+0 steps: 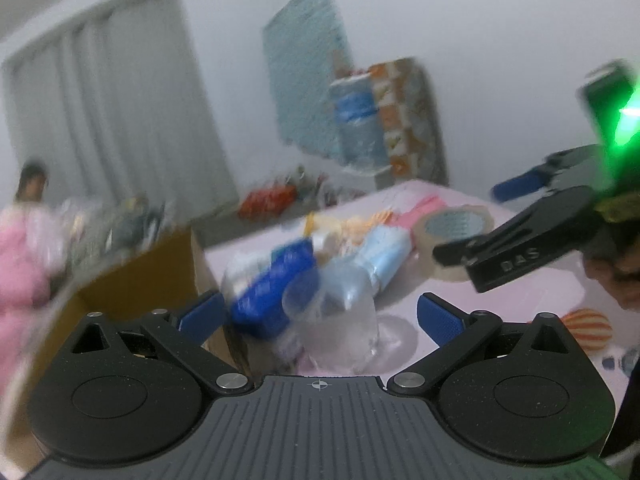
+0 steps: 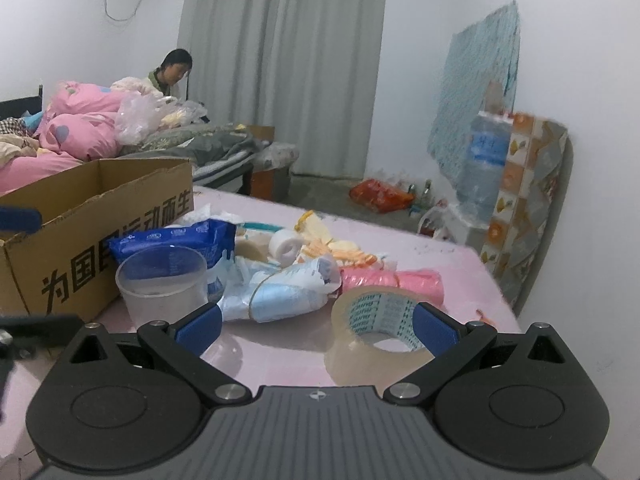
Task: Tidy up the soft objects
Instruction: 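Move the left tool toward the blue wipes pack while the right tool approaches the mask bag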
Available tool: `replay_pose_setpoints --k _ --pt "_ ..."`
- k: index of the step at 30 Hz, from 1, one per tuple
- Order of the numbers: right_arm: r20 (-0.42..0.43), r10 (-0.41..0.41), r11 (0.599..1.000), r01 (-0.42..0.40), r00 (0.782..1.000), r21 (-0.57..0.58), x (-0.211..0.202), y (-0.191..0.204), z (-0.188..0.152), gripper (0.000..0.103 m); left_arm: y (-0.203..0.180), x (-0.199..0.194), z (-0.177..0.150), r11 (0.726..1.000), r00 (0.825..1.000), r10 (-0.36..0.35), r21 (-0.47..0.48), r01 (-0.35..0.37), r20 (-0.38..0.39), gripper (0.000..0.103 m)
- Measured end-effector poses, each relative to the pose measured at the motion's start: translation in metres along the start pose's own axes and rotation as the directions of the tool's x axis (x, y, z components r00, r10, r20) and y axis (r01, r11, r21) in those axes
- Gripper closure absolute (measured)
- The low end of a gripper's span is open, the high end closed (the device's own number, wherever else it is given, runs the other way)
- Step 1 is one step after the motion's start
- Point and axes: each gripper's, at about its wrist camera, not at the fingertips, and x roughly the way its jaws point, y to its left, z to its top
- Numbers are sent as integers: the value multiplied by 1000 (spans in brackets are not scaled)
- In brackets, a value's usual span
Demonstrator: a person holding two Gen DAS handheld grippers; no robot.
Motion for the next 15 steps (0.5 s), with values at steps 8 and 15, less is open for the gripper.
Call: replay_pose_setpoints --k 8,15 --pt "-99 136 983 -122 986 135 23 -46 22 54 28 13 55 959 976 -198 189 212 -91 0" --pt "-164 298 934 -251 940 256 72 -76 66 55 73 119 88 942 872 -302 17 334 -385 18"
